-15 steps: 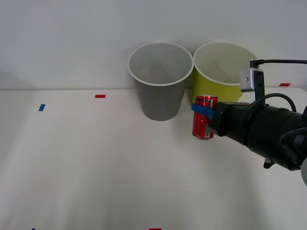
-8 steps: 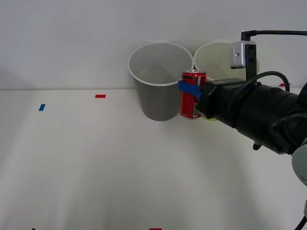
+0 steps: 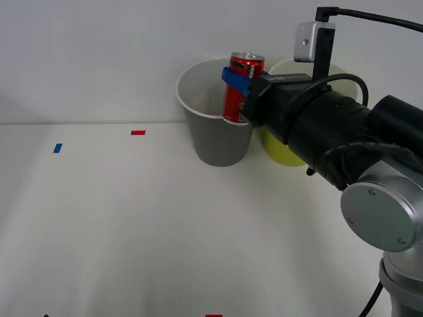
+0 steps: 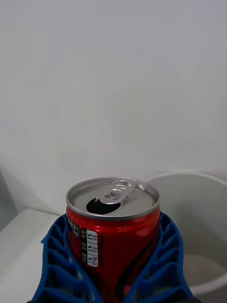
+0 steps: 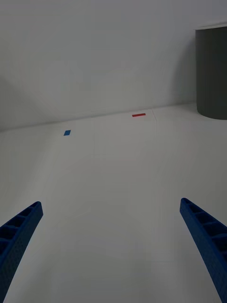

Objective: Put cans in the gray bin and PET bottles in the light green bin.

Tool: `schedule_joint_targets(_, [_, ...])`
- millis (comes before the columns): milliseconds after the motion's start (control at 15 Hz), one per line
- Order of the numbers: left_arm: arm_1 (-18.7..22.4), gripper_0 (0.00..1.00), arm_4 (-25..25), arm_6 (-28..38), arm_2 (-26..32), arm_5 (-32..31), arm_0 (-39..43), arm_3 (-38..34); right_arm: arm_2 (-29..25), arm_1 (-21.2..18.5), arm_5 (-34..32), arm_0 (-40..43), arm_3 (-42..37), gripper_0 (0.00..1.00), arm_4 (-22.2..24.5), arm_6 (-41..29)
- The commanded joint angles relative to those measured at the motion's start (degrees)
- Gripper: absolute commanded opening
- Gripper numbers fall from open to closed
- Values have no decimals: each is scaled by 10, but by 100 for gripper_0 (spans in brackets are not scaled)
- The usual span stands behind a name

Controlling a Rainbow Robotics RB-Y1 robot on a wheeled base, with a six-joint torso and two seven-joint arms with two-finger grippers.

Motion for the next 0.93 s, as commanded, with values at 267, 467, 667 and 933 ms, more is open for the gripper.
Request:
schedule_joint_targets(267, [0, 100, 0, 0, 0, 0, 0, 0, 37, -8, -125, -90, 142, 0, 13, -4])
schedule_joint_targets(467, [0, 100, 0, 0, 0, 0, 0, 0, 43, -13, -172, -121, 204, 0, 14, -3])
schedule_joint_targets(667, [0, 100, 0, 0, 0, 0, 0, 0, 43, -20, -181, -146, 241, 0, 20, -2])
schedule_joint_targets(933, [0, 100, 0, 0, 0, 0, 0, 0, 54, -28, -262, -180, 334, 0, 25, 6])
